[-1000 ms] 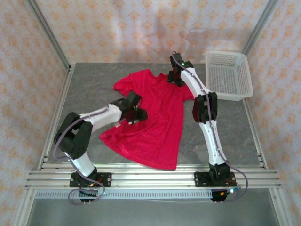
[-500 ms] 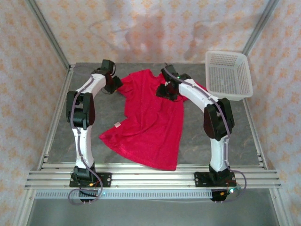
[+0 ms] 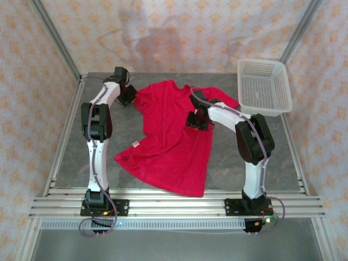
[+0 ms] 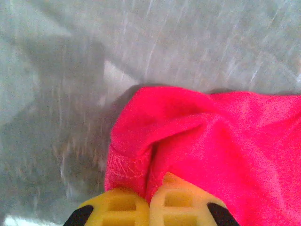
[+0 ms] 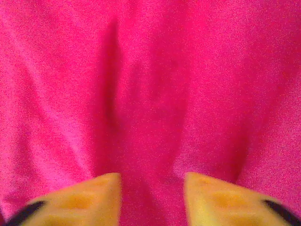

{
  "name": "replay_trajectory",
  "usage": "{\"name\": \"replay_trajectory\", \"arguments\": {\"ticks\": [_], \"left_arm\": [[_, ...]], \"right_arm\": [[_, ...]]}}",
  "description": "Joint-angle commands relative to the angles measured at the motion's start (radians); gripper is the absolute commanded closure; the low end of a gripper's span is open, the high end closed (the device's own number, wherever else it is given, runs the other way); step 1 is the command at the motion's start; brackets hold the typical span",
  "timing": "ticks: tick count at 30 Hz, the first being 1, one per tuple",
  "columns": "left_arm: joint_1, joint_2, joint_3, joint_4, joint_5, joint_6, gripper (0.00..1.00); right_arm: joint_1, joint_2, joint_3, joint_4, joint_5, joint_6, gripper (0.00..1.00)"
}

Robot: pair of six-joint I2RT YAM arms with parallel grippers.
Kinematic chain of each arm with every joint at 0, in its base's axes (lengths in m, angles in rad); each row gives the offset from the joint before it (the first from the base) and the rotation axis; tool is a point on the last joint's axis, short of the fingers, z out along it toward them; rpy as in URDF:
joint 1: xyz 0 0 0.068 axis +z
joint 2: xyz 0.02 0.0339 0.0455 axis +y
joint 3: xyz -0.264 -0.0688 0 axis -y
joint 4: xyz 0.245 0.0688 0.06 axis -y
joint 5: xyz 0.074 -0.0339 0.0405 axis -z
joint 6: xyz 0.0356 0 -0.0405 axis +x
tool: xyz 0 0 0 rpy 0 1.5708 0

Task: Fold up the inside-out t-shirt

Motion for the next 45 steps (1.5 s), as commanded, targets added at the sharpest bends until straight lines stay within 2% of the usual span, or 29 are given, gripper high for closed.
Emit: {"name": "replay_trajectory", "arguments": {"ticks": [1, 4, 7, 8, 11, 12, 13, 16, 18, 20, 23, 25, 27, 29, 34, 39, 42, 44, 45], "left_arm": [[0.074, 0.078, 0.17, -0.077, 0.008, -0.012, 1.0], [0.131, 0.125, 0.336, -0.103, 0.051, -0.06, 1.0], [0.16, 0.117, 0.362, -0.055, 0.068, -0.087, 1.0], [0.165, 0.113, 0.362, -0.049, 0.069, -0.083, 0.96], [0.167, 0.106, 0.362, -0.078, 0.067, -0.048, 0.75], [0.167, 0.096, 0.362, -0.107, 0.045, -0.031, 0.63], [0.166, 0.081, 0.36, -0.148, 0.0, -0.009, 0.55], [0.13, -0.049, 0.283, -0.236, -0.224, 0.079, 0.44], [0.079, -0.21, 0.085, -0.187, -0.343, 0.108, 0.39], [0.013, -0.409, -0.21, -0.038, -0.353, 0.115, 0.38], [-0.089, -0.635, -0.574, 0.167, -0.242, 0.073, 0.38], [-0.15, -0.704, -0.746, 0.278, -0.161, 0.03, 0.38], [-0.198, -0.719, -0.844, 0.342, -0.122, 0.007, 0.39], [-0.229, -0.684, -0.871, 0.355, -0.11, 0.014, 0.4], [-0.23, -0.521, -0.8, 0.323, -0.074, 0.033, 0.42], [-0.226, -0.363, -0.658, 0.252, -0.134, 0.068, 0.43], [-0.217, -0.322, -0.609, 0.24, -0.139, 0.072, 0.44], [-0.218, -0.342, -0.597, 0.229, -0.121, 0.084, 0.44], [-0.222, -0.36, -0.604, 0.226, -0.12, 0.088, 0.44]], "right_arm": [[0.001, 0.032, -0.041, 0.023, 0.042, 0.024, 0.83], [-0.014, 0.073, -0.059, -0.013, 0.079, 0.007, 0.85], [-0.051, 0.108, -0.054, -0.041, 0.096, -0.018, 0.85], [-0.066, 0.118, -0.042, -0.049, 0.099, -0.028, 0.85], [-0.087, 0.129, 0.032, -0.092, 0.102, -0.073, 0.83], [-0.087, 0.127, 0.062, -0.111, 0.098, -0.09, 0.81], [-0.085, 0.12, 0.091, -0.127, 0.083, -0.103, 0.79], [-0.079, 0.069, 0.139, -0.15, -0.008, -0.105, 0.67], [-0.068, 0.024, 0.113, -0.124, -0.06, -0.079, 0.6], [-0.063, -0.016, 0.058, -0.087, -0.081, -0.044, 0.58], [-0.068, -0.045, -0.022, -0.039, -0.044, -0.01, 0.57], [-0.08, -0.034, -0.035, -0.036, -0.016, -0.002, 0.56], [-0.101, -0.014, -0.021, -0.028, 0.023, -0.006, 0.56], [-0.126, 0.03, 0.022, -0.028, 0.069, -0.025, 0.56], [-0.166, 0.215, 0.228, -0.083, 0.131, -0.085, 0.56], [-0.2, 0.46, 0.603, -0.242, 0.202, -0.165, 0.56], [-0.223, 0.604, 0.906, -0.407, 0.22, -0.196, 0.56], [-0.218, 0.627, 1.026, -0.51, 0.207, -0.208, 0.56], [-0.213, 0.605, 1.028, -0.53, 0.194, -0.209, 0.56]]}}
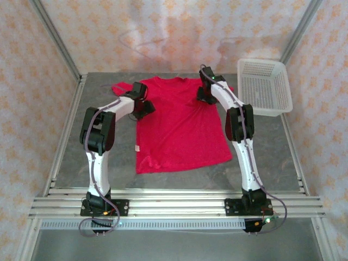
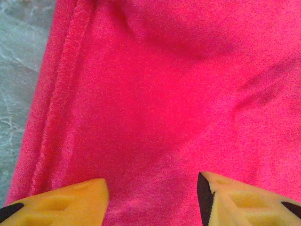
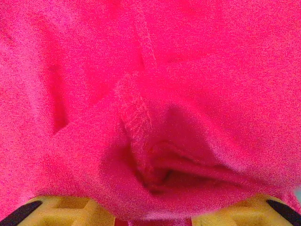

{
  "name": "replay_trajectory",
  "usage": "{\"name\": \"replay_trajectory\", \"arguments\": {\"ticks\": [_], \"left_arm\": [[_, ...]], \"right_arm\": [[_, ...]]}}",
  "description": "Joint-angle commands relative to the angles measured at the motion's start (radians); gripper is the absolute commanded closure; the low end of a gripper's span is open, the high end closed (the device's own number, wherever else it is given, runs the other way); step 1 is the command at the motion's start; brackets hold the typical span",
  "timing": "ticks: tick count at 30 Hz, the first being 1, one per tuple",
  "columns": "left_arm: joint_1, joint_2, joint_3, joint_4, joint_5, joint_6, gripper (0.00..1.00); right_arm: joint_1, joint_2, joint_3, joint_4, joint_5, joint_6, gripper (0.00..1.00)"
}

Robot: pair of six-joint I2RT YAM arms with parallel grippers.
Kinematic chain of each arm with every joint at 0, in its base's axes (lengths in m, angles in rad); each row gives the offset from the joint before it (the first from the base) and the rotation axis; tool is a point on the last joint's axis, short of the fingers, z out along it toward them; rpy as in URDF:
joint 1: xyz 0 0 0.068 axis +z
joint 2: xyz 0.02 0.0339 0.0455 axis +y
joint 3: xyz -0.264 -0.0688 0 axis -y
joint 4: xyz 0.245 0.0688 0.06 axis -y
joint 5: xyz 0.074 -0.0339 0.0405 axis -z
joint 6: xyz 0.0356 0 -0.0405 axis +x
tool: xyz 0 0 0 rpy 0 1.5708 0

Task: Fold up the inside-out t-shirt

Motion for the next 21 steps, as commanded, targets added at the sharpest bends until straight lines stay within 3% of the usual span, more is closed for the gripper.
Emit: {"name": "replay_trajectory", "arguments": {"ticks": [1, 9, 14, 17, 21], "left_arm": [[-0.001, -0.052, 0.001, -0.066, -0.016, 0.036, 0.44], [-0.092, -0.369, -0.182, -0.095, -0.062, 0.012, 0.44], [-0.196, -0.488, -0.342, -0.025, -0.068, -0.066, 0.44], [-0.255, -0.511, -0.401, 0.008, -0.075, -0.1, 0.44], [-0.296, -0.499, -0.433, 0.026, -0.079, -0.125, 0.45]], "right_arm": [[0.008, -0.051, 0.032, -0.231, 0.03, -0.049, 0.55], [0.077, -0.709, -0.761, 0.064, 0.041, 0.055, 0.51], [0.075, -1.067, -1.287, 0.259, -0.005, 0.257, 0.59], [0.075, -1.203, -1.477, 0.288, 0.026, 0.372, 0.63], [0.067, -1.285, -1.6, 0.268, 0.098, 0.443, 0.66]]}}
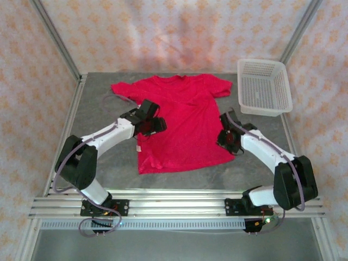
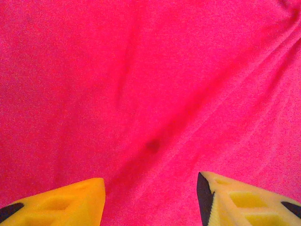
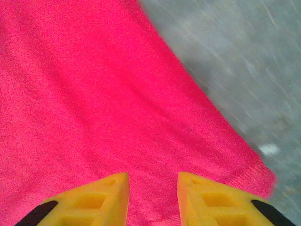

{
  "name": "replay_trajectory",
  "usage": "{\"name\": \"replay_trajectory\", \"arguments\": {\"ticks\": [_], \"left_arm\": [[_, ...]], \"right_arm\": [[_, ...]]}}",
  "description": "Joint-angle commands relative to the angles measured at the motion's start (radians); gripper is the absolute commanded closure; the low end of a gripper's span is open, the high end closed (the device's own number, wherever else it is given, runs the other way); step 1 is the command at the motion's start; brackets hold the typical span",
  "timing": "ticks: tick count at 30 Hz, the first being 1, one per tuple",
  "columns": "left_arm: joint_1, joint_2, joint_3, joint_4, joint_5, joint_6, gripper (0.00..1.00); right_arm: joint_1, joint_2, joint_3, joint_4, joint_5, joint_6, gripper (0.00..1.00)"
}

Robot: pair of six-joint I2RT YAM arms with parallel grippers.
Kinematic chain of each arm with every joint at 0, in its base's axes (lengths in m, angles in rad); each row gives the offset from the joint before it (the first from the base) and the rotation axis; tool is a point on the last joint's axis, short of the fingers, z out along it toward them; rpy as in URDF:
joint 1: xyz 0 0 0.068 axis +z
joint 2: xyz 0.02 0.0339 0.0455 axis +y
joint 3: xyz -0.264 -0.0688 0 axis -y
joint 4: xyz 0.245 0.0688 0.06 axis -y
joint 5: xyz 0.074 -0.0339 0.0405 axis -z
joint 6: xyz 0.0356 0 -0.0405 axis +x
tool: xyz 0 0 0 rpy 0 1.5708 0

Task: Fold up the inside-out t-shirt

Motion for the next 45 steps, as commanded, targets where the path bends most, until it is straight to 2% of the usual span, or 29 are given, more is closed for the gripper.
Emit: {"name": "replay_trajectory", "arguments": {"ticks": [1, 10, 15, 30, 32, 35, 38, 42, 45], "left_arm": [[-0.016, 0.019, -0.01, 0.03, -0.034, -0.045, 0.45], [-0.061, 0.043, 0.014, -0.002, -0.06, -0.046, 0.46], [-0.063, 0.044, 0.02, -0.013, -0.067, -0.048, 0.46], [-0.062, 0.042, 0.034, -0.032, -0.086, -0.047, 0.46], [-0.063, 0.039, 0.036, -0.036, -0.088, -0.047, 0.46], [-0.063, 0.031, 0.032, -0.039, -0.092, -0.048, 0.46], [-0.064, 0.024, 0.026, -0.041, -0.096, -0.05, 0.46], [-0.067, 0.025, 0.031, -0.048, -0.102, -0.047, 0.46], [-0.074, 0.029, 0.044, -0.057, -0.11, -0.038, 0.46]], "right_arm": [[-0.011, -0.062, -0.066, 0.034, 0.077, 0.131, 0.66], [-0.029, -0.106, -0.204, 0.115, 0.063, 0.21, 0.62], [-0.032, -0.105, -0.232, 0.127, 0.047, 0.231, 0.57], [-0.031, -0.149, -0.274, 0.122, 0.025, 0.277, 0.52], [-0.031, -0.132, -0.268, 0.125, 0.029, 0.276, 0.56], [-0.031, -0.118, -0.266, 0.136, 0.028, 0.278, 0.7], [-0.031, -0.139, -0.257, 0.12, 0.027, 0.279, 0.76], [-0.03, -0.191, -0.241, 0.085, 0.039, 0.276, 0.9], [-0.032, -0.211, -0.222, 0.056, 0.03, 0.272, 0.92]]}}
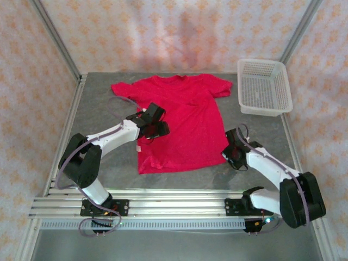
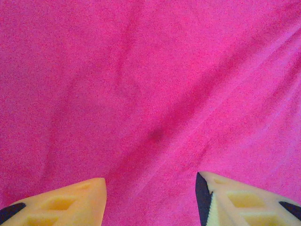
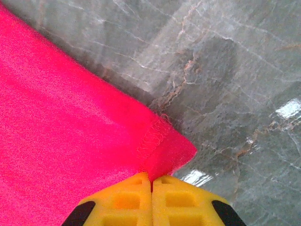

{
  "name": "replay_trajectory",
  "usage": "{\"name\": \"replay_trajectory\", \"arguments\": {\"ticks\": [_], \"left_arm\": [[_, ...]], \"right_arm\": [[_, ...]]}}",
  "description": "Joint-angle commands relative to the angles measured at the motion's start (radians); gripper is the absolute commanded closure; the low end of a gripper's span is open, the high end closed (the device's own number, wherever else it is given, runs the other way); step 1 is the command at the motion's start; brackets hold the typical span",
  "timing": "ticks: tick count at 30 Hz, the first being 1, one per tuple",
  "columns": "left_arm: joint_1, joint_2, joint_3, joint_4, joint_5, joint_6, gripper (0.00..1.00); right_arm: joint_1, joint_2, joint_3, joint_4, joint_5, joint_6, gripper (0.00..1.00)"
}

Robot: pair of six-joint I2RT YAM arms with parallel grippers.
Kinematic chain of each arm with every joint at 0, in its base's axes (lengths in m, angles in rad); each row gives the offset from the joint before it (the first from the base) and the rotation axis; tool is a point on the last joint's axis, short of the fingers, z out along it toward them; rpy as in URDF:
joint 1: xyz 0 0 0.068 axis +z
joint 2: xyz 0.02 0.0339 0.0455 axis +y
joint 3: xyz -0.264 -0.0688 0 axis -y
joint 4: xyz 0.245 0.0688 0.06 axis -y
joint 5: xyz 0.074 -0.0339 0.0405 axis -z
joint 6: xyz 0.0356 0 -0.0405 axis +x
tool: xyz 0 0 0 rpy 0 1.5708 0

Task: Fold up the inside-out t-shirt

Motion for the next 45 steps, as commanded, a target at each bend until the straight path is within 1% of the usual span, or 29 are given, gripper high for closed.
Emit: {"name": "replay_trajectory", "arguments": {"ticks": [1, 2, 4, 7, 10, 11, 15, 17, 19, 23, 27, 30, 36, 39, 41, 45], "left_arm": [[-0.019, -0.003, 0.038, -0.043, -0.049, 0.002, 0.46], [-0.023, -0.002, 0.044, -0.045, -0.054, 0.011, 0.46], [-0.038, -0.006, 0.049, -0.041, -0.058, 0.034, 0.46], [-0.073, -0.018, 0.042, 0.0, -0.038, 0.109, 0.45], [-0.151, -0.047, 0.018, 0.071, -0.023, 0.245, 0.43], [-0.185, -0.062, -0.001, 0.118, -0.012, 0.307, 0.41], [-0.325, -0.117, -0.111, 0.336, -0.026, 0.515, 0.36], [-0.364, -0.137, -0.175, 0.454, -0.025, 0.572, 0.32], [-0.378, -0.133, -0.207, 0.534, 0.0, 0.6, 0.25], [-0.397, -0.054, -0.153, 0.528, 0.012, 0.655, 0.22], [-0.424, 0.045, -0.081, 0.505, -0.074, 0.709, 0.21], [-0.427, 0.113, -0.027, 0.487, -0.128, 0.729, 0.21], [-0.442, 0.23, 0.083, 0.416, -0.136, 0.772, 0.21], [-0.453, 0.257, 0.123, 0.4, -0.166, 0.791, 0.21], [-0.453, 0.307, 0.146, 0.389, -0.186, 0.798, 0.21], [-0.453, 0.372, 0.199, 0.319, -0.3, 0.826, 0.22]], "right_arm": [[-0.004, -0.03, 0.04, -0.058, 0.017, -0.006, 0.92], [-0.003, -0.033, 0.047, -0.067, 0.015, -0.008, 0.94], [-0.003, -0.034, 0.058, -0.071, 0.007, -0.01, 1.0], [-0.003, -0.034, 0.082, -0.076, 0.002, -0.013, 1.0], [-0.006, -0.035, 0.127, -0.087, 0.015, -0.016, 1.0], [-0.01, -0.034, 0.145, -0.09, 0.017, -0.017, 1.0], [-0.03, -0.028, 0.219, -0.069, -0.009, -0.01, 1.0], [-0.034, -0.019, 0.255, -0.065, -0.02, -0.007, 1.0], [-0.035, -0.007, 0.288, -0.067, -0.025, -0.009, 1.0], [-0.037, 0.011, 0.327, -0.076, -0.036, -0.016, 1.0], [-0.038, 0.006, 0.335, -0.082, -0.038, -0.019, 1.0], [-0.04, -0.002, 0.334, -0.088, -0.04, -0.02, 1.0], [-0.043, -0.036, 0.311, -0.095, -0.037, -0.022, 1.0], [-0.045, -0.047, 0.305, -0.099, -0.041, -0.023, 1.0], [-0.046, -0.057, 0.302, -0.102, -0.043, -0.023, 1.0], [-0.056, -0.092, 0.299, -0.134, -0.037, -0.038, 1.0]]}}
